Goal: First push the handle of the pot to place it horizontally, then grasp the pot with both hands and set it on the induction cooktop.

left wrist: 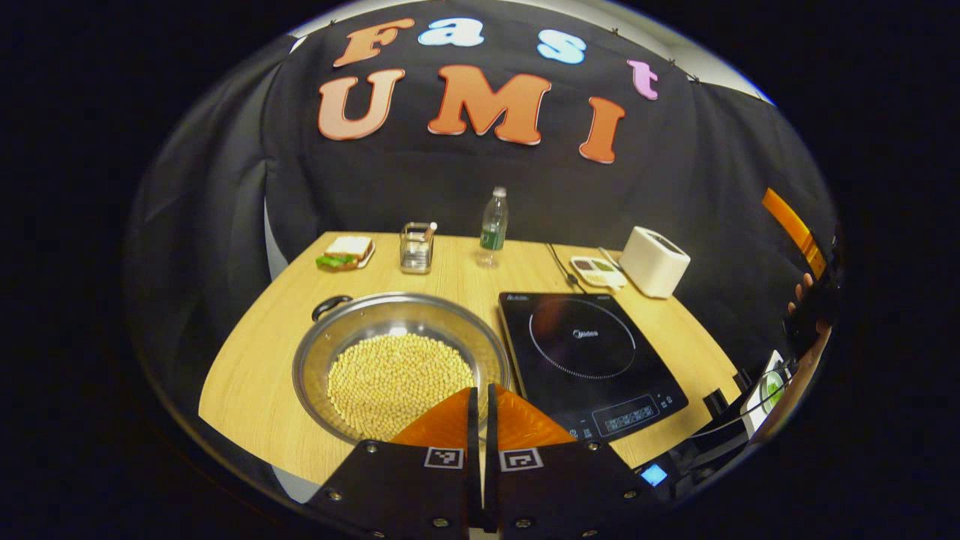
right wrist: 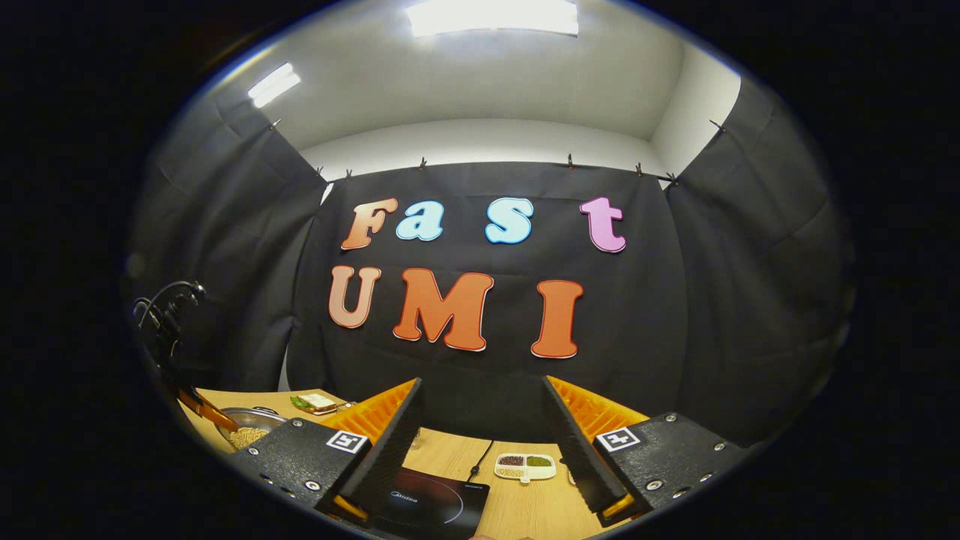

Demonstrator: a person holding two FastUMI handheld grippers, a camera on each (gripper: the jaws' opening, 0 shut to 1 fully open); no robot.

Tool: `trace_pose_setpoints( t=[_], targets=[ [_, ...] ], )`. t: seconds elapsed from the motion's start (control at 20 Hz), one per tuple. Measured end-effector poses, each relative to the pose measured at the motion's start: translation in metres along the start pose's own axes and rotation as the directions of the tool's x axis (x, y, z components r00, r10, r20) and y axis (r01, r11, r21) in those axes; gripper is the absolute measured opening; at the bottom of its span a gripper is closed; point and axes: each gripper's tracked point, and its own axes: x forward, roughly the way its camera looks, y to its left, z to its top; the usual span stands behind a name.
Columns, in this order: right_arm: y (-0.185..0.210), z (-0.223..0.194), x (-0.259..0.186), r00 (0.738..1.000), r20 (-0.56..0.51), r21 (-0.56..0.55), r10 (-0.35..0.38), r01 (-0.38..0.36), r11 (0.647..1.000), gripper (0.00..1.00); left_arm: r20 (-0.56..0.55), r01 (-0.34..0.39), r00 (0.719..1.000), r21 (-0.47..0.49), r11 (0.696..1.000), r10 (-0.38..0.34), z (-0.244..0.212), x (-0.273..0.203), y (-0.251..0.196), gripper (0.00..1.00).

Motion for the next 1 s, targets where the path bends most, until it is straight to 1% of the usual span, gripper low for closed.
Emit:
trace_pose_setpoints(
  t=[0.15,0.35,0.5,0.65,1.0],
  targets=[
    [-0.005,-0.010,-0.004,1.000,-0.012,-0.003,-0.004,0.004,1.000,0.95,-0.116,0.034,0.992,-0.045,0.998,-0.039,-0.029,0.003,-0.007,0.02],
    [-0.009,-0.024,-0.004,0.999,-0.039,-0.002,-0.013,0.013,1.000,0.95,-0.223,0.043,0.973,-0.068,0.997,-0.057,-0.065,0.010,-0.016,0.03],
    [-0.014,-0.032,-0.006,0.998,-0.055,-0.009,-0.020,0.019,1.000,0.95,-0.288,0.042,0.956,-0.042,0.998,-0.053,-0.087,0.013,-0.014,0.02],
    [-0.014,-0.036,-0.005,0.998,-0.065,-0.012,-0.018,0.017,1.000,0.95,-0.358,0.036,0.933,-0.023,0.999,-0.042,-0.105,0.021,-0.010,0.02],
    [-0.008,-0.043,-0.009,0.996,-0.089,-0.046,-0.002,-0.002,0.999,0.95,-0.424,0.051,0.905,0.025,0.998,-0.036,-0.111,0.051,-0.012,0.02]
  ],
)
